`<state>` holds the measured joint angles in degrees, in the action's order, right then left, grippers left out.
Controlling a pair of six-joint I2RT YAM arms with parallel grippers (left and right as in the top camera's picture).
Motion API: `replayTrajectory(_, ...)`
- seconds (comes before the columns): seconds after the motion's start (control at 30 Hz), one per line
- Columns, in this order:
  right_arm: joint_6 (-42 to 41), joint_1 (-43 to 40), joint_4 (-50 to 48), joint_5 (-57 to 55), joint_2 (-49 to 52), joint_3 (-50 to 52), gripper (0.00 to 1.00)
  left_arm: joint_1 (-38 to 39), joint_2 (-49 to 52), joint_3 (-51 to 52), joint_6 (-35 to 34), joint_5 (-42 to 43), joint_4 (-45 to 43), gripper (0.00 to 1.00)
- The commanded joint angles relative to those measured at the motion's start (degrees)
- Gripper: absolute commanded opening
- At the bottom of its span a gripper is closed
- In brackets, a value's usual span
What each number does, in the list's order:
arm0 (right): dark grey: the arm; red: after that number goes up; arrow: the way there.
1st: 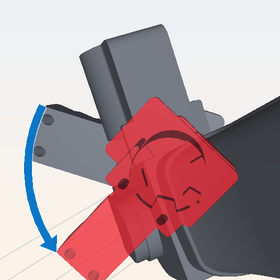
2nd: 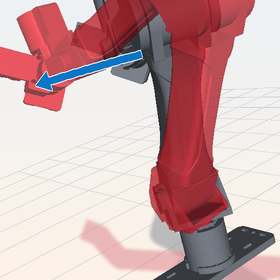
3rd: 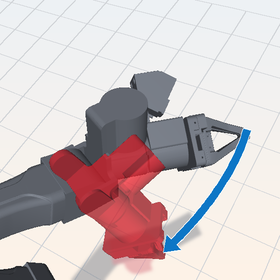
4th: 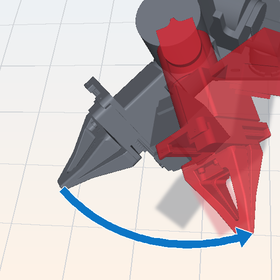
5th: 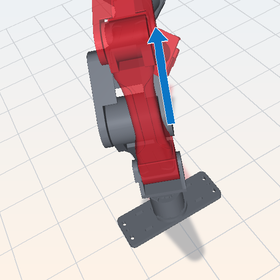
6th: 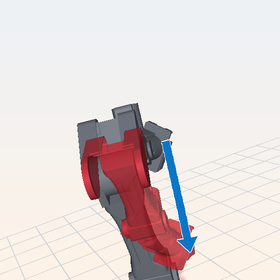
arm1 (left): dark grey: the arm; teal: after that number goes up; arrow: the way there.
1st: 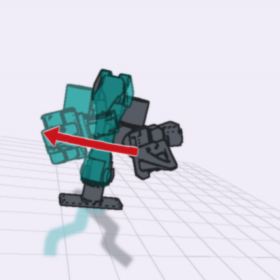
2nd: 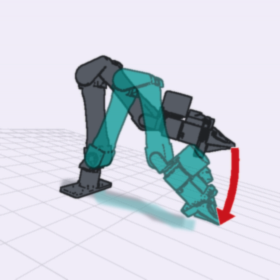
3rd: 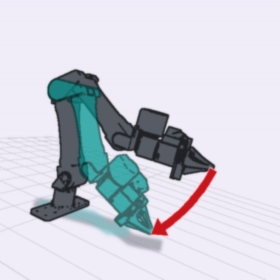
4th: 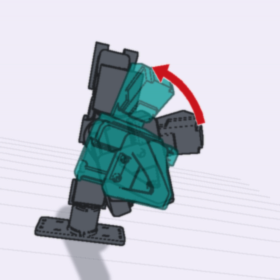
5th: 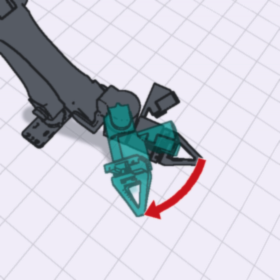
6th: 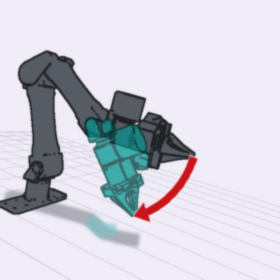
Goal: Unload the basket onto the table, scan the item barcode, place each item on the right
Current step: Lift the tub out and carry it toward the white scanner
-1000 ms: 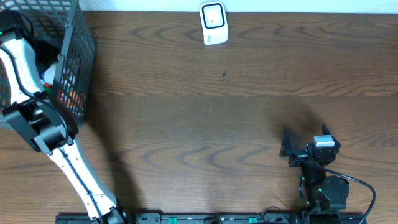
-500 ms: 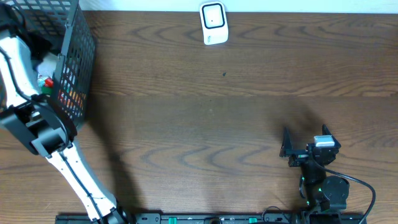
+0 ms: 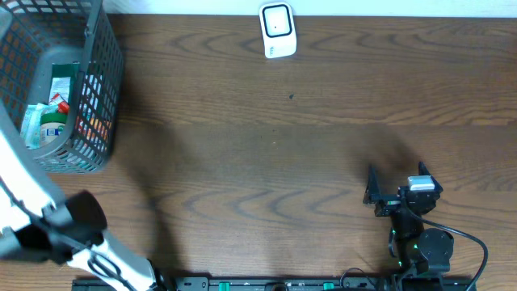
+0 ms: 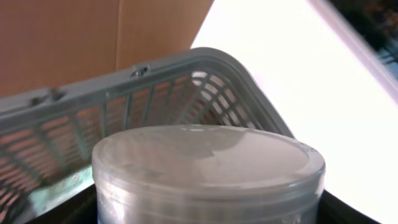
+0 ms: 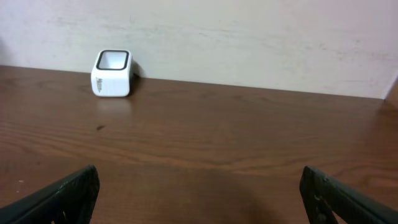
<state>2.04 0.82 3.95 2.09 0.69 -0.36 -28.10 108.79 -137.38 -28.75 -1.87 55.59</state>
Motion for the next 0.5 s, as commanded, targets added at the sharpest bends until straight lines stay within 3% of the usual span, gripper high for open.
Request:
replayTrajectory(0.0, -0.72, 0.35, 0.2, -0.13, -0.31, 0.04, 0.99, 4.11, -6.71, -0.26, 0.44, 2.43, 3.61, 0.67)
replayTrajectory(0.27, -0.72, 0.35, 0.2, -0.13, -0.31, 0.04, 0.99, 19.39, -12.09, -0.17, 3.19, 12.79, 16.59, 0.67)
replayTrajectory(0.47, -0.72, 0.35, 0.2, -0.13, -0.31, 0.04, 0.99, 33.57, -9.33, 2.36, 7.39, 13.27, 25.66, 0.67)
